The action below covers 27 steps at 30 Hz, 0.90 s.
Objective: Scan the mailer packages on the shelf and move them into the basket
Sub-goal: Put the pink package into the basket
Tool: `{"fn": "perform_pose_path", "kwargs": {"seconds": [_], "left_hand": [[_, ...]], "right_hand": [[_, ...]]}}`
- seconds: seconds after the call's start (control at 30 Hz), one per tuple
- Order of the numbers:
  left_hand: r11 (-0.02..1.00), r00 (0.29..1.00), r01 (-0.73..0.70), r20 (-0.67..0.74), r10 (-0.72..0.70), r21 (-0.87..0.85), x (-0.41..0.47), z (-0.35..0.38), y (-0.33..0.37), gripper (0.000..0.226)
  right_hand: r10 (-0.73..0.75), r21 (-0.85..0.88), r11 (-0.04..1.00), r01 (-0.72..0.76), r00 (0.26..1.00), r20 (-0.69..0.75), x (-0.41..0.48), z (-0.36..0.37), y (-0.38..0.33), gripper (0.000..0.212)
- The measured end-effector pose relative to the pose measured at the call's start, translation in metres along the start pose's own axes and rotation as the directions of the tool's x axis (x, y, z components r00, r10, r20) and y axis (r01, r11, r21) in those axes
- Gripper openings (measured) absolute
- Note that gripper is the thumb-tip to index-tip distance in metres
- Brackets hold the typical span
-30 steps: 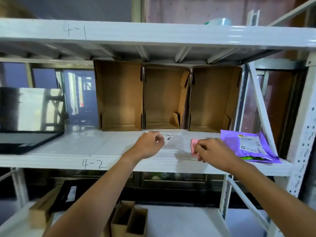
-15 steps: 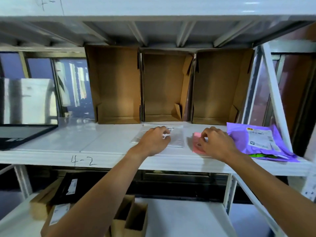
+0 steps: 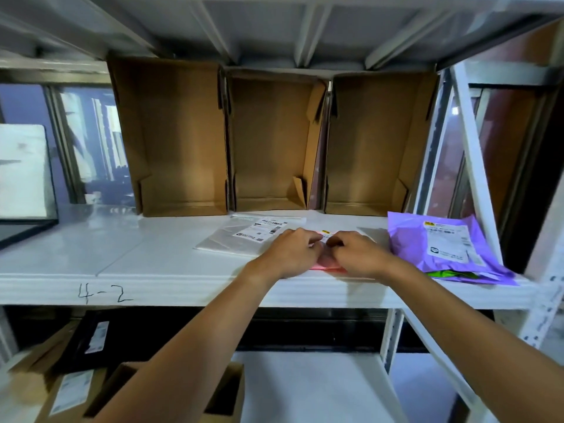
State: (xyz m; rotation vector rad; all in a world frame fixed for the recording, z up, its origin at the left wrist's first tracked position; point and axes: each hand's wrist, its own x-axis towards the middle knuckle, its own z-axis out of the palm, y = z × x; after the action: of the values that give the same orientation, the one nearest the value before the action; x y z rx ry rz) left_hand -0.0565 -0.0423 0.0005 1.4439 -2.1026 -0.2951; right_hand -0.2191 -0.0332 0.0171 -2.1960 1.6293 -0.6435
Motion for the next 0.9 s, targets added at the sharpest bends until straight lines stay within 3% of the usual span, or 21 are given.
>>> {"fn": "perform_pose_path", "kwargs": {"seconds": [0.17, 0.3, 0.4, 0.57, 0.7, 0.83, 0.9], "left_hand": [[0.996, 0.995, 0.01, 0.1, -0.019, 0.086, 0.011, 0.008, 0.013, 0.031], [0.991, 0.979, 0.018, 0.198, -0.044, 0.133, 0.018, 0.01, 0.022, 0.027], [0.987, 0.969, -0.008, 0.243, -0.031, 0.158, 0.021, 0.01, 0.026, 0.039], [0.981, 0.972, -0.048, 0.234, 0.002, 0.189, 0.024, 0.011, 0.021, 0.039], [0.975, 0.971, -0.067, 0.24, 0.015, 0.212, 0.03, 0.016, 0.016, 0.053], [0.974, 0.96, -0.015, 0.275, -0.049, 0.227, 0.033, 0.02, 0.01, 0.066], [0.96, 0.947, 0.025, 0.302, -0.112, 0.28, 0.035, 0.022, 0.007, 0.071]], "right_hand": [[0.044, 0.156, 0.987, -0.039, 0.999, -0.031, 0.014, -0.002, 0.003, 0.027], [0.03, 0.073, 0.997, -0.022, 0.993, -0.113, 0.023, 0.002, 0.006, 0.036], [-0.009, 0.003, 1.0, 0.009, 0.998, -0.06, 0.029, 0.003, 0.007, 0.042], [-0.02, -0.056, 0.998, 0.023, 0.998, 0.058, 0.038, 0.005, 0.013, 0.024], [-0.092, -0.085, 0.991, 0.101, 0.99, 0.105, 0.037, 0.007, 0.015, 0.034], [-0.055, 0.091, 0.995, 0.046, 0.993, 0.103, 0.041, 0.009, 0.024, 0.039], [-0.048, 0.071, 0.997, 0.038, 0.988, 0.144, 0.045, 0.009, 0.021, 0.043]]}}
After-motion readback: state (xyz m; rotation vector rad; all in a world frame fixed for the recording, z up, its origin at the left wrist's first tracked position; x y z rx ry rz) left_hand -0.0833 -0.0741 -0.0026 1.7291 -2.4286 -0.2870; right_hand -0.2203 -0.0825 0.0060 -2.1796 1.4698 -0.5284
